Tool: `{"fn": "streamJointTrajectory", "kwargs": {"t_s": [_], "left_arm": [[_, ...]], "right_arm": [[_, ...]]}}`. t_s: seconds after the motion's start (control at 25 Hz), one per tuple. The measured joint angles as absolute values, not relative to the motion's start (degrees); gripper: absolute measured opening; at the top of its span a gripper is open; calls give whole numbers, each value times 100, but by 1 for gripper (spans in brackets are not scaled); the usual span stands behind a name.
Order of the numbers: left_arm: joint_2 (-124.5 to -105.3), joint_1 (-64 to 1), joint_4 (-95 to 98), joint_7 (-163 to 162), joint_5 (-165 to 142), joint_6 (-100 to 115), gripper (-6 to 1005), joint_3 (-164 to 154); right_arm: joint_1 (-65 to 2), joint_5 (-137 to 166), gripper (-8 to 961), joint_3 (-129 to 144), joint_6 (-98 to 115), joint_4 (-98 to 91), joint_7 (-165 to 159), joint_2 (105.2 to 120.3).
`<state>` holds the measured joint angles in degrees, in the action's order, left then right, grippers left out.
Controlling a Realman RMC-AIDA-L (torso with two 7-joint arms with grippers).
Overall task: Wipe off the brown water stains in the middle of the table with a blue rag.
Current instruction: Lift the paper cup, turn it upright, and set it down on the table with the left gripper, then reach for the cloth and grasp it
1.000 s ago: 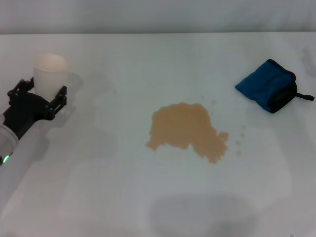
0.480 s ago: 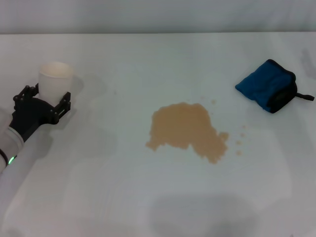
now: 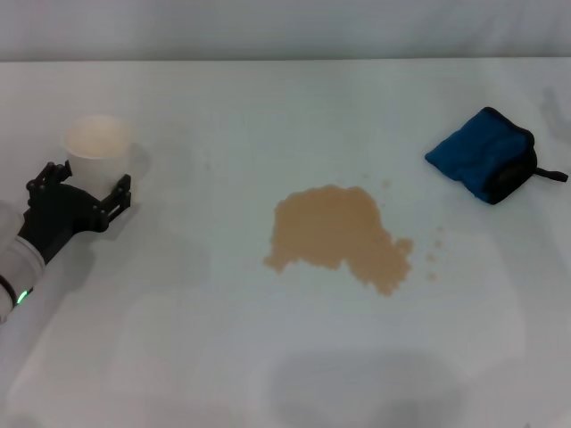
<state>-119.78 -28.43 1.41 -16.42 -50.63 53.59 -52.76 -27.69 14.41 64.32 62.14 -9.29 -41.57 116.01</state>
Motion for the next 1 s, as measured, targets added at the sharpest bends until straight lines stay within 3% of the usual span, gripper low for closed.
{"fn": "streamJointTrajectory", "kwargs": {"t_s": [0.08, 0.28, 1.0], "left_arm": [[-11978, -2851, 102, -1652, -5063, 5342, 752, -5275], [-11979, -2832, 58, -1666, -5062, 5335, 887, -5273], [-12012, -2326, -468, -1692, -4485, 6395, 894, -5266]], "right_arm": [[-2770, 1441, 704, 6433, 6214, -917, -4157, 11602], [-2768, 1441, 704, 6435, 6222, -914, -4157, 11602], [-2759, 1444, 704, 6447, 6266, -904, -4164, 11604]]}}
